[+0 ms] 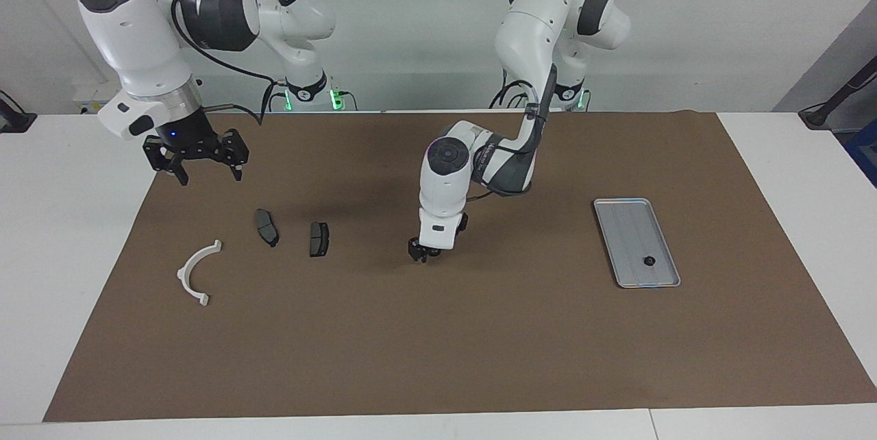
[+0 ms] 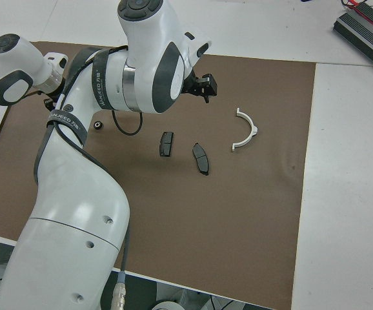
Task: Place bearing gear from tray to pile
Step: 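Grasp the mid-table gear with the right gripper while the left gripper returns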
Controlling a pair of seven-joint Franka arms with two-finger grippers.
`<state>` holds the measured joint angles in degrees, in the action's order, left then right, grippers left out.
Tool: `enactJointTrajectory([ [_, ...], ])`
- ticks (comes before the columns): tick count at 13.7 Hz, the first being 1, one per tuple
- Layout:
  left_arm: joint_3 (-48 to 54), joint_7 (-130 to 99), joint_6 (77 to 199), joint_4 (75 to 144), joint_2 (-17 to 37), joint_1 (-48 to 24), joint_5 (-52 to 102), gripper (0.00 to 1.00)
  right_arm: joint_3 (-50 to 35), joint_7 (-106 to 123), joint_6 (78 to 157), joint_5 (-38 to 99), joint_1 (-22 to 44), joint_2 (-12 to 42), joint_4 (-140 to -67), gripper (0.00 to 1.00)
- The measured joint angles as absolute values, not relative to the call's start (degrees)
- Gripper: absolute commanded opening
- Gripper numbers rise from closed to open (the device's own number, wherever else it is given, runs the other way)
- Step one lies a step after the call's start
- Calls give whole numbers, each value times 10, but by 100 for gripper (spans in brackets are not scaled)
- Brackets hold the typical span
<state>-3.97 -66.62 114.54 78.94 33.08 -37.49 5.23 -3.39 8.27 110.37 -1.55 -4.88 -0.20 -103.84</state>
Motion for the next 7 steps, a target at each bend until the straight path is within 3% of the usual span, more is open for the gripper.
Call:
enactJointTrajectory([
  [3, -41, -588, 1110, 804, 301, -330, 52, 100, -34, 83, 1122, -7, -45, 24, -1032, 100],
  [7, -43, -395, 1105, 878, 246, -240, 52, 88, -35, 43, 1132, -6, -2, 106, -987, 100],
])
